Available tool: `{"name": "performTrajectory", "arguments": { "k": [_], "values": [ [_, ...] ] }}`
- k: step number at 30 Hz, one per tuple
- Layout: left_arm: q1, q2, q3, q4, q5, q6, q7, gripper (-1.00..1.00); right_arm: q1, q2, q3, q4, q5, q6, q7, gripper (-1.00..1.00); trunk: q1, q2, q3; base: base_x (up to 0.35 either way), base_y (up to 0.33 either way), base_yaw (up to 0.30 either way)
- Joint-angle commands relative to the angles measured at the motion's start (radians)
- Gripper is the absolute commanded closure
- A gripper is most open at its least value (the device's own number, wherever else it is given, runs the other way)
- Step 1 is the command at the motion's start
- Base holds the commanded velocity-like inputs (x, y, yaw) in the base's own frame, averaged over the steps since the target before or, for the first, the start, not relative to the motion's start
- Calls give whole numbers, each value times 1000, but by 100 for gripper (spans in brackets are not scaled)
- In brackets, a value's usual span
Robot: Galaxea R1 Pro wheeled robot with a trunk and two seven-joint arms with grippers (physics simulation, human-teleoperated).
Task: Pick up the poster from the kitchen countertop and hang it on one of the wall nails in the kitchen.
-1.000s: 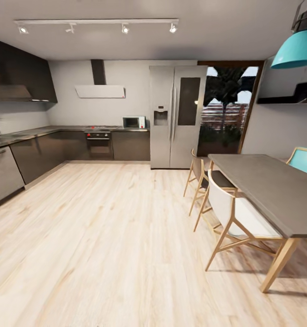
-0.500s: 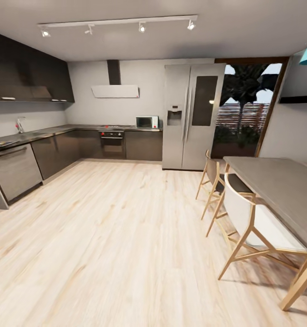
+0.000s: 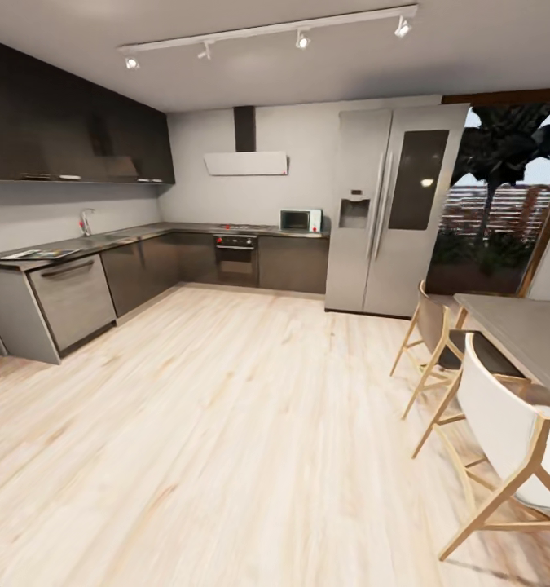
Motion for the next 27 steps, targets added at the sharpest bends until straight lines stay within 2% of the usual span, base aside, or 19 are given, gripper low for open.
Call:
{"name": "performTrajectory", "arguments": {
  "k": [1, 4, 15, 27],
  "values": [
    [0, -1, 16, -1, 0, -1, -1, -100, -1, 0, 0, 5, 0, -3, 1, -100, 1, 0, -1, 338, 0, 222],
    [0, -2, 36, -1, 0, -1, -2, -100, -1, -1, 2, 54, 0, -2, 3, -100, 1, 0, -2, 339, 0, 109],
    [0, -2, 40, -1, 0, -1, -2, -100, -1, 0, 1, 67, -1, -4, 1, -100, 1, 0, -2, 340, 0, 21],
    [0, -1, 41, -1, 0, -1, -2, -100, -1, 2, 1, 67, -1, -6, -1, -100, 1, 0, -2, 340, 0, 238]
  ]
}}
